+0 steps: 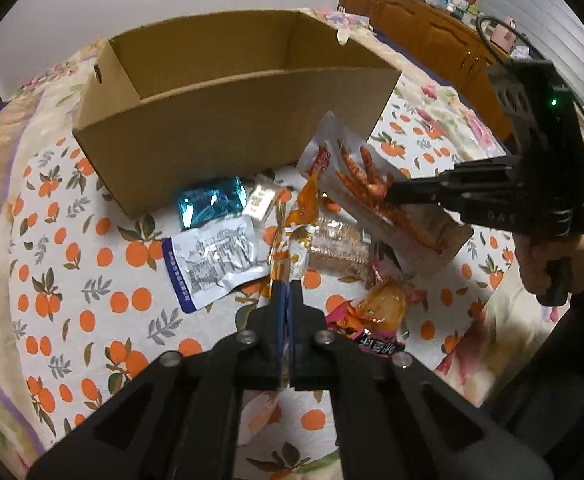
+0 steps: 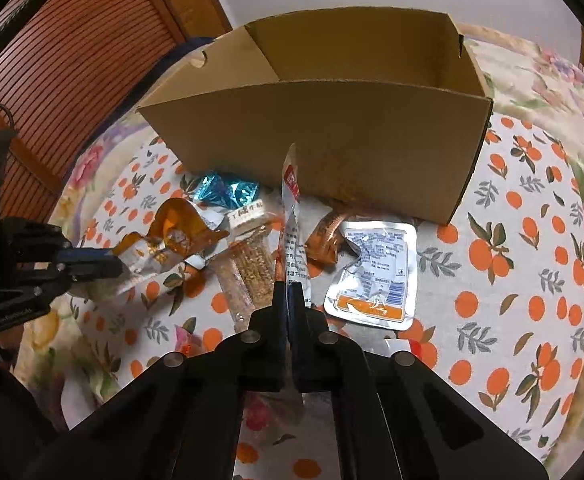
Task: Organize snacks
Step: 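Lift both held packets and carry them over the cardboard box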
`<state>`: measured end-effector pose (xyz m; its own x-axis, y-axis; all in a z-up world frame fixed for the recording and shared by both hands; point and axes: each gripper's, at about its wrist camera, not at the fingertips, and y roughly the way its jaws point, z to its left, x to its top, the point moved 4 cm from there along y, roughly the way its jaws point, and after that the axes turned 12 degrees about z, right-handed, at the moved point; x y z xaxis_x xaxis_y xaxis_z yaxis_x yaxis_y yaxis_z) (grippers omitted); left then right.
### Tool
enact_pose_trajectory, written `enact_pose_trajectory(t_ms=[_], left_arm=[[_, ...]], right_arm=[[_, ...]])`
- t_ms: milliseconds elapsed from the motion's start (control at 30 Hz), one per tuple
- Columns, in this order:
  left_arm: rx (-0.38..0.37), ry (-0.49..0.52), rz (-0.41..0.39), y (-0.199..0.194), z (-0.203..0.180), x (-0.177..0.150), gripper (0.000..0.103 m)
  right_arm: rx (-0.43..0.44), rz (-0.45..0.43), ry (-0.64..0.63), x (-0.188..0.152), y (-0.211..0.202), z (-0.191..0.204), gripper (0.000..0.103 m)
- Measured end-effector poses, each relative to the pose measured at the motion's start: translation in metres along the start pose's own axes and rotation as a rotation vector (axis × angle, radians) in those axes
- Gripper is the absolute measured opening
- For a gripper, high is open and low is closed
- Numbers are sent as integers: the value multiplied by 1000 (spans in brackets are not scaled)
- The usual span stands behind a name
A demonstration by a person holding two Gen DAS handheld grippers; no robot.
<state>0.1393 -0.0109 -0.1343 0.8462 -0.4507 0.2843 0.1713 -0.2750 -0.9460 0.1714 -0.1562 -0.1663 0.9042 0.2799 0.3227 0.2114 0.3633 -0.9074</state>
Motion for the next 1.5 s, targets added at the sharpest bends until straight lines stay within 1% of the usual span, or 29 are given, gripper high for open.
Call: enact_pose_trajectory(t_ms=[167, 333, 567, 700, 833, 933, 1067, 1200, 1500], left_arm=[[-8, -21, -35, -22, -3, 6, 0], [3, -18, -72, -52, -11, 18, 0], [27, -26, -149, -105, -7, 58, 0], [39, -24, -183, -123, -1, 83, 0], [42, -29, -212, -136, 8, 108, 0], [42, -39, -222, -137, 18, 126, 0], [51, -43, -222, -127, 32, 149, 0], [56, -57, -212, -107, 47, 167, 0], [69, -83, -177, -54, 76, 191, 0]], right_arm=[[-3, -17, -3, 3, -17, 1, 0], [-15, -43, -24, 12, -47, 8, 0], [-29, -110, -47, 40, -98, 12, 0], [-38, -148, -54, 67, -122, 8, 0], [-45, -173, -63, 91, -137, 4, 0], [-51, -188, -69, 111, -142, -1, 0], [-51, -198, -72, 137, -138, -9, 0], [-54, -189, -73, 157, -121, -19, 0], [-64, -152, -61, 182, -68, -38, 0]])
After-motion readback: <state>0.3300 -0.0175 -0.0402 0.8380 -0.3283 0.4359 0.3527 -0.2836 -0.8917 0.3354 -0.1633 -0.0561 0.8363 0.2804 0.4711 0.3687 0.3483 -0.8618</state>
